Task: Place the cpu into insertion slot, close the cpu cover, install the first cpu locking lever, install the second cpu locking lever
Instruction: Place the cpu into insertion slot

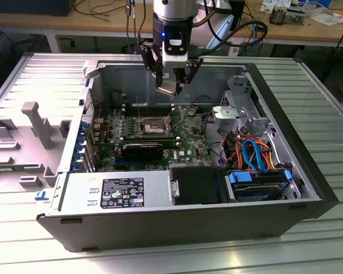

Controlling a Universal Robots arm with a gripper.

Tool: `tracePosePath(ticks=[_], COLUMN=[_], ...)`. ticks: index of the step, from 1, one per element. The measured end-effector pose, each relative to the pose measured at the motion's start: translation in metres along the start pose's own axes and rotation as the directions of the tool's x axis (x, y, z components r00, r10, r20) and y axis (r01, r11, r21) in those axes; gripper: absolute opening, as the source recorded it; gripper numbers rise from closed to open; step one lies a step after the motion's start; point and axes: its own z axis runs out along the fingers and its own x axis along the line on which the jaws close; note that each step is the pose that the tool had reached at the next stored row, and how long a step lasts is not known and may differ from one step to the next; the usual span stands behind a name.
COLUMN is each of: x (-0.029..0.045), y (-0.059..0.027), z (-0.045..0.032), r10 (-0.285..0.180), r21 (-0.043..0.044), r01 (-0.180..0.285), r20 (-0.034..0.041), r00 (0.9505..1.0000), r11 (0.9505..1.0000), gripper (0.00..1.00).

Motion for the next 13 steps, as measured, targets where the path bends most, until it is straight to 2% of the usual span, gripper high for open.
tracePosePath(ticks=[13], x=[0.0000], y=[0.0000], z=[0.0004], r10=[0.013], r21=[-0.0001], r01=[-0.013], r20=[0.0007], r00=[0.9999], r11=[0.9999], gripper=[0.54])
